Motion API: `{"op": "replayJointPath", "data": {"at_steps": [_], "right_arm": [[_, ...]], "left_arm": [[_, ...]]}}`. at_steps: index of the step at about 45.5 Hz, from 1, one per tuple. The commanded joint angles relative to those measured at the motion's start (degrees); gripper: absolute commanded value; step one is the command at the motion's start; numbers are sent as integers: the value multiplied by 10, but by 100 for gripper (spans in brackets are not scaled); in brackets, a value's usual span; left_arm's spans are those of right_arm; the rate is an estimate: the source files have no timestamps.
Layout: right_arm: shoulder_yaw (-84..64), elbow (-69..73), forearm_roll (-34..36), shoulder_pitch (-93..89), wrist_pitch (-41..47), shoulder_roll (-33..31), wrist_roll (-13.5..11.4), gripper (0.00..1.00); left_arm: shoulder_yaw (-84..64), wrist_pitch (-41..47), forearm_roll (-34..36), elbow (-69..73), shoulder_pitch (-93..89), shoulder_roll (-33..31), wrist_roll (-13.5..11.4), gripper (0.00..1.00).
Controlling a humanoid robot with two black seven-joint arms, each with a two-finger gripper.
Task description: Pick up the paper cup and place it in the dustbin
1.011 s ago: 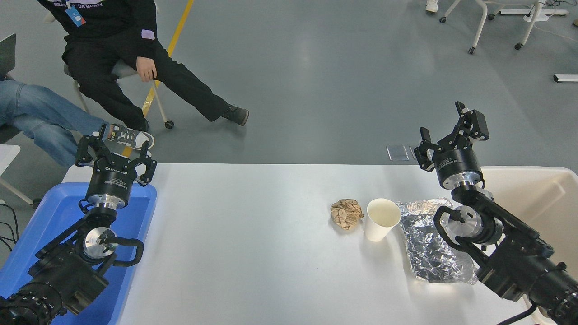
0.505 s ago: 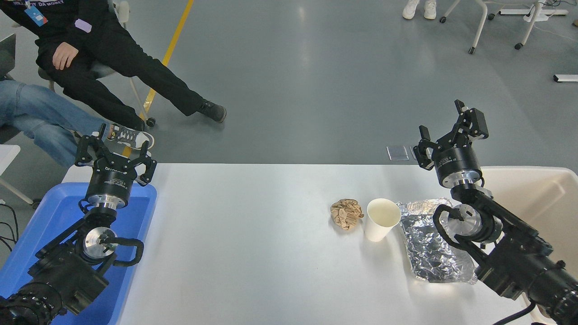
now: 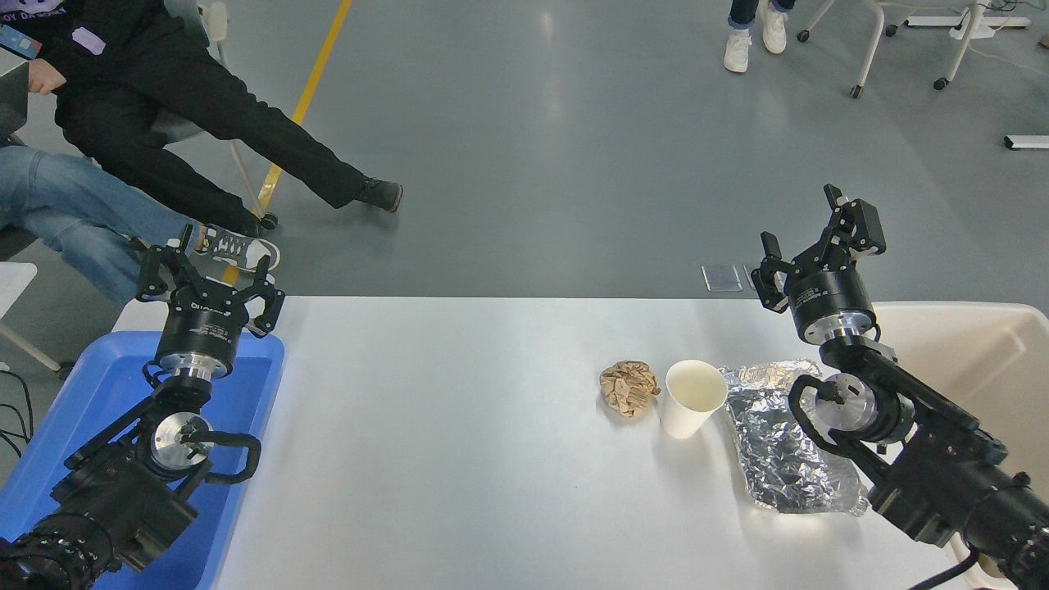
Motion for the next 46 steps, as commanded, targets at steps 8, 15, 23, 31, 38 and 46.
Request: {"op": "replayJointPath", "data": {"at_steps": [8,15,23,31,38,46], "right_arm": [[-512,3,7,225,5,-110,0,100],[-750,15,15,356,12,-110,-2,100],[-924,96,27,461,25,-108,-2,100],[-1073,190,25,589,81,-86,-3,100],[-1139,292,23,698,180,-33,-3,100],[-1147,303,25,763,329,33,-3,100]], "left_arm": [[0,0,1,0,0,0,0,99],[0,0,1,0,0,0,1,99],[0,0,1,0,0,1,0,99],[0,0,1,0,0,0,1,99],[0,0,1,0,0,1,1,99],[0,0,1,0,0,0,0,99]]}}
